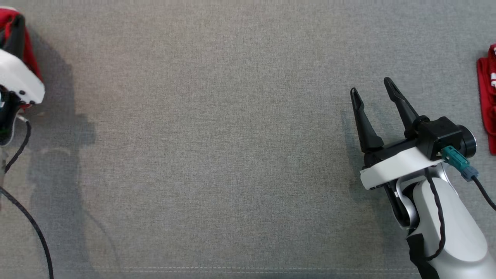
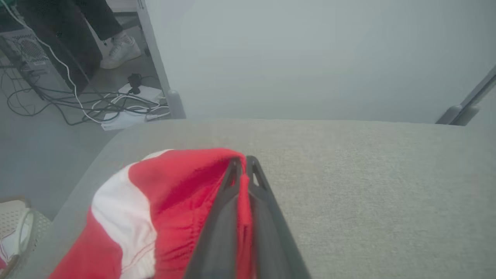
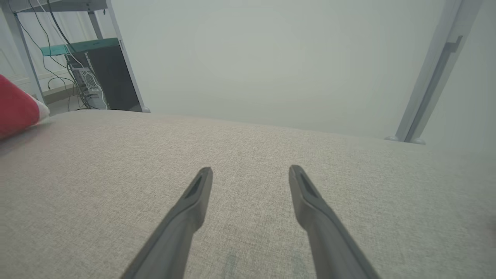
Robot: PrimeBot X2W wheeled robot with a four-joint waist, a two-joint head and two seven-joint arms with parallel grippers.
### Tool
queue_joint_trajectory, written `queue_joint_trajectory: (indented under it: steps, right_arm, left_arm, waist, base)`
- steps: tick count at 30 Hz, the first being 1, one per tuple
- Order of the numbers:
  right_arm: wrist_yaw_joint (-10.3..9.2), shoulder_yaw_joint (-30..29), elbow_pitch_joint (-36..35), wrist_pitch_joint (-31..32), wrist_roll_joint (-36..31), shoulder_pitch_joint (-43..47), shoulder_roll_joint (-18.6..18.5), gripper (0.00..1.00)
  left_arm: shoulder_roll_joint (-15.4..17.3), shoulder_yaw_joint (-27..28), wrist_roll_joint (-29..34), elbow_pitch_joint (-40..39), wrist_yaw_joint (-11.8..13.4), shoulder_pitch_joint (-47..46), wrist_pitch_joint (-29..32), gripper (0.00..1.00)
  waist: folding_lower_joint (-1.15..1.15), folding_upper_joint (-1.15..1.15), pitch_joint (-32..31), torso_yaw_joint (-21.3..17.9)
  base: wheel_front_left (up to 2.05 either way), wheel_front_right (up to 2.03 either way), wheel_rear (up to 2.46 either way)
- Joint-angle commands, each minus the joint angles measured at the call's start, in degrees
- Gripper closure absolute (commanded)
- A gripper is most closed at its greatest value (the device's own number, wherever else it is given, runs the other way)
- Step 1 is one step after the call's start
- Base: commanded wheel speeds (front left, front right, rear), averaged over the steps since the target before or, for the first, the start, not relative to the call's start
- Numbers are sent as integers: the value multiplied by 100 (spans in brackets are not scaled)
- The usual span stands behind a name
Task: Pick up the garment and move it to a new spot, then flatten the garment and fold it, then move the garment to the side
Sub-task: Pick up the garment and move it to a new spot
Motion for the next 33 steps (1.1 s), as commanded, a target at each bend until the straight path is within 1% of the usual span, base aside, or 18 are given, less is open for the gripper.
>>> queue_joint_trajectory:
  steps: [1,4,7,9,10,12,13,15,18,20,23,27,29,30,31,32,33]
  right_arm:
    - [-1,76,-101,-75,65,126,91,0]
    - [-1,65,-79,-75,99,192,112,0]
    - [-1,47,-56,-75,133,241,129,0]
    - [-1,39,-38,-75,147,273,139,0]
    - [-1,39,-38,-75,147,273,139,0]
    - [-1,25,-17,-75,165,309,149,0]
    - [-1,16,-2,-75,170,345,158,0]
    - [-1,7,2,-75,174,376,168,0]
    - [-1,-24,14,-75,187,424,181,0]
    - [-1,-59,23,-75,191,453,188,0]
    - [-1,-104,38,-75,179,492,193,0]
    - [-1,-142,72,-75,157,516,195,0]
    - [-1,-156,94,-75,147,516,196,0]
    - [-1,-164,107,-75,144,513,196,0]
    - [-1,-165,122,-75,141,510,197,0]
    - [-1,-165,137,-75,140,510,197,0]
    - [-1,-168,149,-75,138,513,198,0]
  left_arm:
    - [343,-9,-43,-392,-39,-212,-45,100]
    - [334,-378,-252,-1120,-39,-173,-96,100]
    - [294,-785,-321,-1817,-40,-228,-109,100]
    - [227,-995,-355,-2180,-40,-221,-127,100]
    - [227,-995,-355,-2180,-40,-221,-127,100]
    - [122,-1169,-379,-2475,-40,-153,-134,100]
    - [-18,-1288,-415,-2713,-40,-4,-139,100]
    - [-116,-1399,-410,-2916,-11,189,-152,100]
    - [-251,-1549,-454,-3192,55,607,-202,100]
    - [-274,-1715,-398,-3355,99,930,-214,100]
    - [-393,-1820,-501,-3473,237,1450,-288,100]
    - [-518,-1998,-386,-3229,396,1889,-515,100]
    - [-621,-2133,-289,-3008,410,2041,-656,100]
    - [-660,-2188,-216,-2873,436,2095,-750,97]
    - [-693,-2232,-126,-2742,479,2139,-873,56]
    - [-750,-2213,-82,-2617,563,2190,-1045,6]
    - [-780,-2231,-11,-2481,634,2236,-1156,0]
  waist:
    - [0,0,-145,-30]
    - [0,0,-286,-77]
    - [0,0,-403,-152]
    - [0,0,-473,-206]
    - [0,0,-473,-206]
    - [0,0,-544,-271]
    - [0,0,-608,-344]
    - [0,0,-655,-422]
    - [0,0,-722,-542]
    - [0,0,-756,-617]
    - [0,0,-794,-698]
    - [0,0,-845,-767]
    - [0,0,-882,-792]
    - [0,0,-910,-808]
    - [0,0,-940,-827]
    - [0,0,-975,-843]
    - [0,0,-1015,-860]
  base:
    - [0,0,0]
    - [0,0,0]
    - [0,0,0]
    - [0,0,0]
    - [0,0,0]
    - [0,0,0]
    - [0,0,0]
    - [0,0,0]
    - [0,0,0]
    - [0,0,0]
    - [0,0,0]
    - [0,0,0]
    - [0,0,0]
    - [0,0,0]
    - [0,0,0]
    - [0,0,0]
    - [0,0,0]
